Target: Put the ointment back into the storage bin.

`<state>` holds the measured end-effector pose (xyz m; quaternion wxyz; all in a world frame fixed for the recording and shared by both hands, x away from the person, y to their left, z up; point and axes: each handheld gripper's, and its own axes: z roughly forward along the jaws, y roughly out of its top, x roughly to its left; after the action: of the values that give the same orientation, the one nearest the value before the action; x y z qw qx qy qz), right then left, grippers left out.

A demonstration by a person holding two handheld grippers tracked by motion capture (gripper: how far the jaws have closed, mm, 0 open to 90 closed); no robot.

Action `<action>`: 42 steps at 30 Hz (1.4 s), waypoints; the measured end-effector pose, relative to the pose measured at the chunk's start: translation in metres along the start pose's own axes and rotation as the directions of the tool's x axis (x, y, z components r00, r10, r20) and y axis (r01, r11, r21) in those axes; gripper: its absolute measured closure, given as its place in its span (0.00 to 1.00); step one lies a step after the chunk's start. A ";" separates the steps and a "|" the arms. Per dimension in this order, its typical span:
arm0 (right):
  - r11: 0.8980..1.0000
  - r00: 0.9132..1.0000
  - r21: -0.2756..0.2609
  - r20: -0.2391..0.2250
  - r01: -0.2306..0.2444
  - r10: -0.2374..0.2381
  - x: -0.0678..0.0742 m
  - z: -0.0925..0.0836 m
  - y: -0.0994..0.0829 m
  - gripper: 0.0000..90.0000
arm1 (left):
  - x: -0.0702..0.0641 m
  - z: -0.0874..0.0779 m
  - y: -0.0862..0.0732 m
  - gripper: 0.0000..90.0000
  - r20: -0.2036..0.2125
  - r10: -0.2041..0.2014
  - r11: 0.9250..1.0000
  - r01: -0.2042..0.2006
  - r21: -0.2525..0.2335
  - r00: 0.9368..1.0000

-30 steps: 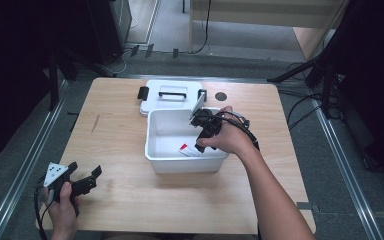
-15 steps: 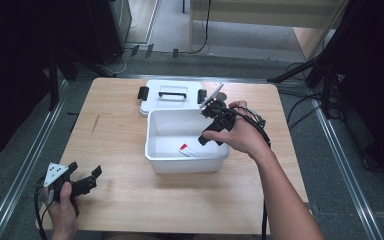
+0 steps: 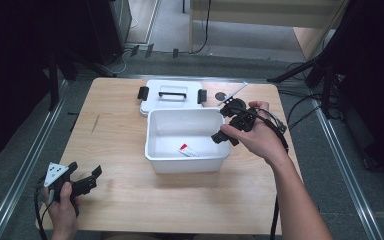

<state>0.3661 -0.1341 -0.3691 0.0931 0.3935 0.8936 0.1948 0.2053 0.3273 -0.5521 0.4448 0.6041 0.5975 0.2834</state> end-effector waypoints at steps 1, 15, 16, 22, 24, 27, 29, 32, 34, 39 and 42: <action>1.000 1.000 -0.006 0.002 -0.005 0.005 -0.002 -0.001 -0.003 0.00 | 0.000 0.000 0.000 0.08 0.001 -0.001 1.000 0.001 -0.002 1.000; 0.981 0.994 -0.170 0.034 -0.097 0.104 -0.025 -0.010 -0.044 0.00 | 0.000 0.000 0.000 0.08 -0.001 0.004 1.000 -0.004 0.001 1.000; 0.979 0.993 -0.176 0.031 -0.105 0.112 -0.027 -0.011 -0.047 0.00 | 0.000 0.000 0.000 0.08 -0.001 0.004 1.000 -0.004 0.002 1.000; 0.962 0.985 -0.229 0.051 -0.148 0.163 -0.038 -0.015 -0.069 0.00 | 0.000 0.000 0.000 0.08 -0.001 0.006 1.000 -0.006 0.003 1.000; 0.954 0.981 -0.254 0.065 -0.160 0.182 -0.041 -0.016 -0.077 0.00 | 0.000 0.000 0.000 0.08 -0.001 0.006 1.000 -0.006 0.003 1.000; 0.943 0.977 -0.284 0.075 -0.173 0.202 -0.046 -0.016 -0.088 0.00 | 0.000 0.000 0.000 0.08 -0.003 0.006 1.000 -0.006 0.002 1.000; 0.940 0.975 -0.294 0.081 -0.175 0.207 -0.048 -0.015 -0.096 0.00 | 0.000 0.000 0.000 0.08 -0.004 0.007 1.000 -0.007 0.003 1.000; 0.928 0.972 -0.325 0.085 -0.183 0.221 -0.051 -0.013 -0.108 0.00 | -0.001 0.000 0.000 0.08 -0.005 0.008 1.000 -0.008 0.002 1.000; 0.918 0.968 -0.346 0.088 -0.192 0.235 -0.053 -0.012 -0.116 0.00 | -0.001 0.000 0.000 0.08 -0.006 0.009 1.000 -0.009 0.002 1.000; 0.894 0.957 -0.393 0.095 -0.216 0.273 -0.059 -0.009 -0.135 0.00 | -0.001 0.000 0.000 0.08 -0.007 0.014 1.000 -0.014 0.004 1.000; 0.881 0.951 -0.418 0.105 -0.223 0.291 -0.062 -0.006 -0.147 0.00 | -0.001 0.000 0.000 0.08 -0.008 0.015 1.000 -0.015 0.004 1.000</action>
<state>0.3083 -0.2720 -0.4244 0.2186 0.4961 0.7634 0.3510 0.2054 0.3260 -0.5518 0.4391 0.6081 0.5954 0.2879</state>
